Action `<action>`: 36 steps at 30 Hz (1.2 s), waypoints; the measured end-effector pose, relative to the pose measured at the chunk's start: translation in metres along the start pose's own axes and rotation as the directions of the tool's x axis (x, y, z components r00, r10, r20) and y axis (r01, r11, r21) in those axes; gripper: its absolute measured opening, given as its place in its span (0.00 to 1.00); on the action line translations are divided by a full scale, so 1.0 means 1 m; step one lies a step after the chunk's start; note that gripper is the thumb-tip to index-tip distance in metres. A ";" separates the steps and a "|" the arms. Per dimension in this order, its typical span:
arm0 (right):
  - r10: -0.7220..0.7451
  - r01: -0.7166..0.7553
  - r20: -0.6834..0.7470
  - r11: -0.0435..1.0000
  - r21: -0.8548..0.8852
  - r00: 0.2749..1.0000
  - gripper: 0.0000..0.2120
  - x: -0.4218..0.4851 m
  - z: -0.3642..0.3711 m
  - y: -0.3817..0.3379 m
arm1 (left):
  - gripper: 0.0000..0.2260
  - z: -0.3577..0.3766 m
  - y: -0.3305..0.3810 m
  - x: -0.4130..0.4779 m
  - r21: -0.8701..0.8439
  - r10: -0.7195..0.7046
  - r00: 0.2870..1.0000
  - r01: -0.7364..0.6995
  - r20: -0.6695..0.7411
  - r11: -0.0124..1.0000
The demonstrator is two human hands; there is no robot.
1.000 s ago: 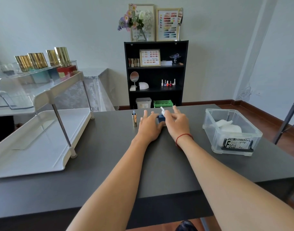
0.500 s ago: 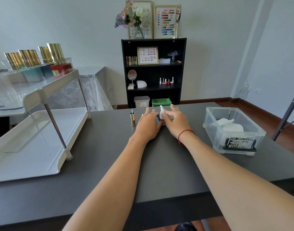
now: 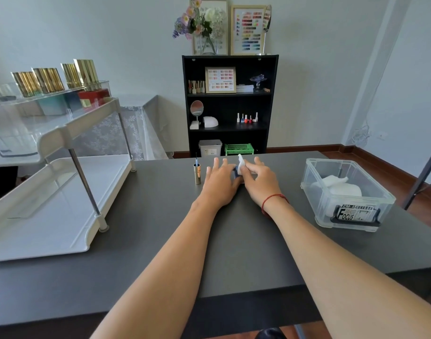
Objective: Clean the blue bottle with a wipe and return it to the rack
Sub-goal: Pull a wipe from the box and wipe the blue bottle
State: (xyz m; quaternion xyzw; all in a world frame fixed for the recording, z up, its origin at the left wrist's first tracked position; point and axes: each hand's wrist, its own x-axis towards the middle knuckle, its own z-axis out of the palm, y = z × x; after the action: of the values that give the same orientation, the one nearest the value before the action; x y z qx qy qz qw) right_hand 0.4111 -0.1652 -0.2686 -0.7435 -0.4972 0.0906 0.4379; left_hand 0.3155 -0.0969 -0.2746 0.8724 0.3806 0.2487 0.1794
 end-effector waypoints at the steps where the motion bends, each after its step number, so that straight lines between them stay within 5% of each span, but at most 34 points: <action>1: -0.010 0.010 -0.013 1.000 0.008 1.000 0.17 0.000 0.000 0.000 | 0.18 0.000 0.000 0.000 0.006 -0.001 1.000 0.001 -0.002 1.000; 9: -0.038 0.045 -0.115 0.997 0.064 0.993 0.14 -0.001 -0.003 0.001 | 0.20 -0.001 0.001 0.000 -0.014 -0.012 1.000 0.012 0.023 1.000; 16: -0.010 0.009 -0.010 1.000 -0.019 1.000 0.18 -0.001 0.001 0.001 | 0.19 -0.002 0.000 0.000 -0.005 -0.010 0.999 0.010 0.033 1.000; 27: -0.006 0.022 -0.114 0.991 0.135 0.993 0.11 -0.004 -0.006 0.000 | 0.20 -0.002 0.001 -0.001 -0.006 -0.010 1.000 0.010 0.026 1.000; 36: 0.009 -0.009 0.006 1.000 0.023 1.000 0.19 -0.002 0.000 0.001 | 0.19 -0.001 -0.001 0.001 -0.026 -0.004 0.999 0.005 0.033 1.000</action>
State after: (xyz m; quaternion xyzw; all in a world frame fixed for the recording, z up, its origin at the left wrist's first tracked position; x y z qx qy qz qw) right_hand 0.4110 -0.1667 -0.2698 -0.7405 -0.4939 0.1004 0.4445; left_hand 0.3145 -0.0952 -0.2740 0.8731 0.3763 0.2386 0.1979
